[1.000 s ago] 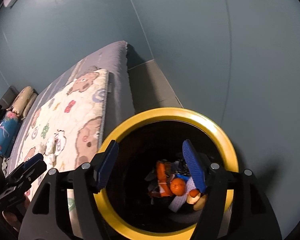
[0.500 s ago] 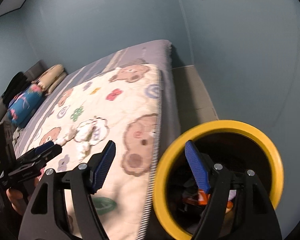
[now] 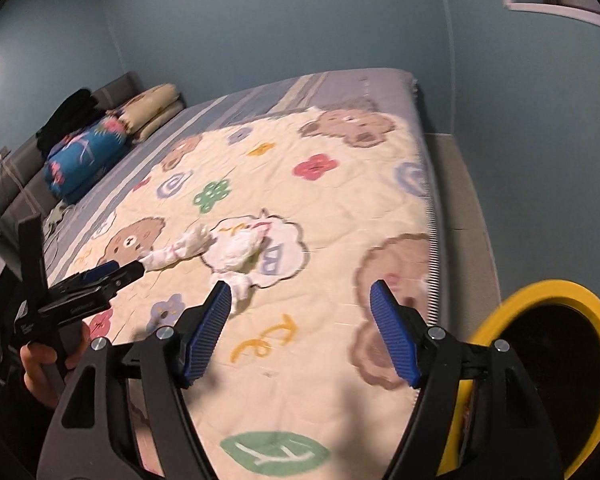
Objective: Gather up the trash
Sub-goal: 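Move both tools back over the white tissues on the bed, then grasp the rolled white tissue with the left tool while the right tool grasps the crumpled tissue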
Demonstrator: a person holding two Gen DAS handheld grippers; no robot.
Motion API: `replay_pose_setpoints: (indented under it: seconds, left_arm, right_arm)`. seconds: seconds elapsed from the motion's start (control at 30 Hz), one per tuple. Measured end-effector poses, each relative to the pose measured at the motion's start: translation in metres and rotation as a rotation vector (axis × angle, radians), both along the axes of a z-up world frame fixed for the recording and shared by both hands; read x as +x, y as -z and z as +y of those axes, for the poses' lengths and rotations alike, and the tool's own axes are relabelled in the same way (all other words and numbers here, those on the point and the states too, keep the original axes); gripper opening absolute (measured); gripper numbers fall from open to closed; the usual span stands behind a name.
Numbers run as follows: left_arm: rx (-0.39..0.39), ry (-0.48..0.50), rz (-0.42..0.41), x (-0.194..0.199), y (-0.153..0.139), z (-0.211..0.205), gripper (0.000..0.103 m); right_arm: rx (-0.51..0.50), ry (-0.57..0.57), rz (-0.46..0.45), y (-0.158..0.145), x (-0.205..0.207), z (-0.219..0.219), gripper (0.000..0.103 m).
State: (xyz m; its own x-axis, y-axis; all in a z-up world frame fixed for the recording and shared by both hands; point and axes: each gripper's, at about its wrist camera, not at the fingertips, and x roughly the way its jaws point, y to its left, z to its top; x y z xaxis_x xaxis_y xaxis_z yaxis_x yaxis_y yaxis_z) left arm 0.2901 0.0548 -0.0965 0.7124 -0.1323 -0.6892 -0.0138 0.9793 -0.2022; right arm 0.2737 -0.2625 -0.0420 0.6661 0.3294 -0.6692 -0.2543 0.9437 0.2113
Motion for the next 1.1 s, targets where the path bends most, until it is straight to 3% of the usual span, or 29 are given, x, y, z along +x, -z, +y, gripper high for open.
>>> replay_pose_setpoints:
  seconds: [0.27,0.4,0.6,1.03,1.1]
  left_arm:
    - [0.015,-0.079,0.044,0.026,0.026,0.044,0.091]
    - [0.042,-0.100,0.060,0.042,0.035,0.054,0.091]
    - [0.094,-0.079,0.063,0.061,0.043,0.051,0.091]
    - [0.109,-0.057,0.106,0.105,0.076,0.043,0.090]
    - [0.086,-0.061,0.115,0.110,0.081,0.046,0.084]
  right_arm:
    - [-0.017,-0.121,0.059,0.037,0.035,0.060,0.069]
    - [-0.071,-0.155,0.092,0.061,0.051,0.088,0.069]
    - [-0.135,-0.182,0.118,0.089,0.070,0.114,0.069]
    - [-0.206,-0.229,0.143,0.125,0.092,0.147,0.067]
    - [-0.210,-0.232,0.147,0.129,0.095,0.150,0.065]
